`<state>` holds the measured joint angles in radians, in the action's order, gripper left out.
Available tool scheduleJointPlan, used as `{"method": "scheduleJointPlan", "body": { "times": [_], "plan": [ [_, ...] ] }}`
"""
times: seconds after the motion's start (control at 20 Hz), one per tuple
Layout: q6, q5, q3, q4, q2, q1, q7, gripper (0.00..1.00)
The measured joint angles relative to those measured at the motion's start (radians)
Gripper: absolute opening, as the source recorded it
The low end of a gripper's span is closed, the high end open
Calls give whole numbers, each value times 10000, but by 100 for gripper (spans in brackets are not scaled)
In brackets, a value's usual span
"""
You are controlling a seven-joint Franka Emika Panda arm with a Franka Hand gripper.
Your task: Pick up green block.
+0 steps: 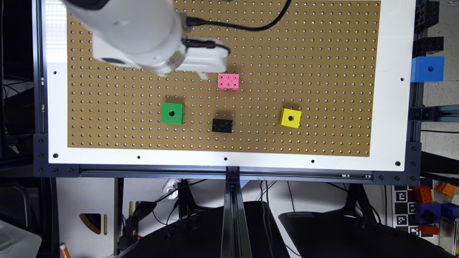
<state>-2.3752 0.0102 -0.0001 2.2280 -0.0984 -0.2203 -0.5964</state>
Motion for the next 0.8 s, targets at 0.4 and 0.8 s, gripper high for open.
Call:
{"method": "scheduleJointPlan", "body": {
  "times": [0.4, 0.8],
  "plan": [
    [108, -4, 22, -1788, -1531, -772, 821, 100],
    [108, -4, 96, -1814, -1556, -771, 821, 100]
  ]
}}
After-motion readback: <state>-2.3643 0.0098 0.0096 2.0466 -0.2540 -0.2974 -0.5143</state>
